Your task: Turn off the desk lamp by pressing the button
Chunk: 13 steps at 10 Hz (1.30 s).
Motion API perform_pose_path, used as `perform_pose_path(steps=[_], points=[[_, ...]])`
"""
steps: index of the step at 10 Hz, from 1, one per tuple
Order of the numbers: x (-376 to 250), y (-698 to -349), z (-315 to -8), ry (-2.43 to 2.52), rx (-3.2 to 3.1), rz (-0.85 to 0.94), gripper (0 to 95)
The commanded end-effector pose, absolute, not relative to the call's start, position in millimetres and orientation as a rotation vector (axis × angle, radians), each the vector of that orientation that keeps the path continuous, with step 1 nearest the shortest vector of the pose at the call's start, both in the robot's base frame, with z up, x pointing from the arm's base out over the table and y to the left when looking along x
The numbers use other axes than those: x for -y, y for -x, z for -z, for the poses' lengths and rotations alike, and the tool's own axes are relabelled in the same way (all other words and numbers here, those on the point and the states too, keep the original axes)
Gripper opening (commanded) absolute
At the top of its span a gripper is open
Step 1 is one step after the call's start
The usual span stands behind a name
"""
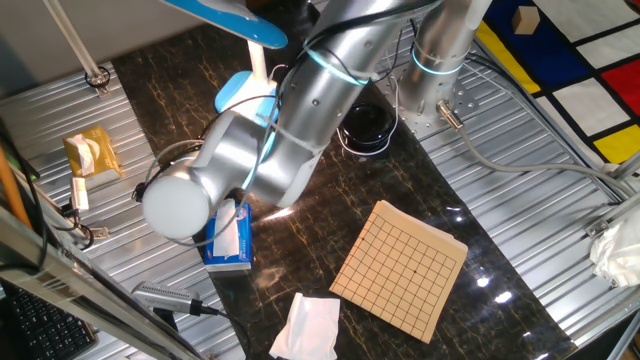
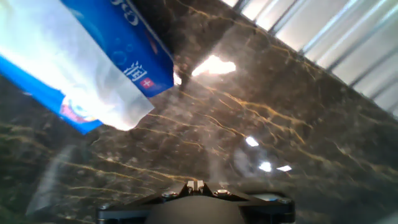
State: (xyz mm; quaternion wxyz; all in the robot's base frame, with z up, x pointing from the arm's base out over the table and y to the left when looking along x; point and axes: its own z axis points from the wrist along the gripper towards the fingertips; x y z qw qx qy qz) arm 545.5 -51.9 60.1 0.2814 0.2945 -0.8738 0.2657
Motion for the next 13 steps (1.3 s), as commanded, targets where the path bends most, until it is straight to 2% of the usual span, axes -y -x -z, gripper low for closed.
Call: perform_pose_path(steps=[1, 13], points=[[60, -539, -60, -0.822, 2.358, -0.723, 0.0], [76, -531, -68, -0.862, 2.349, -0.742, 0.0]])
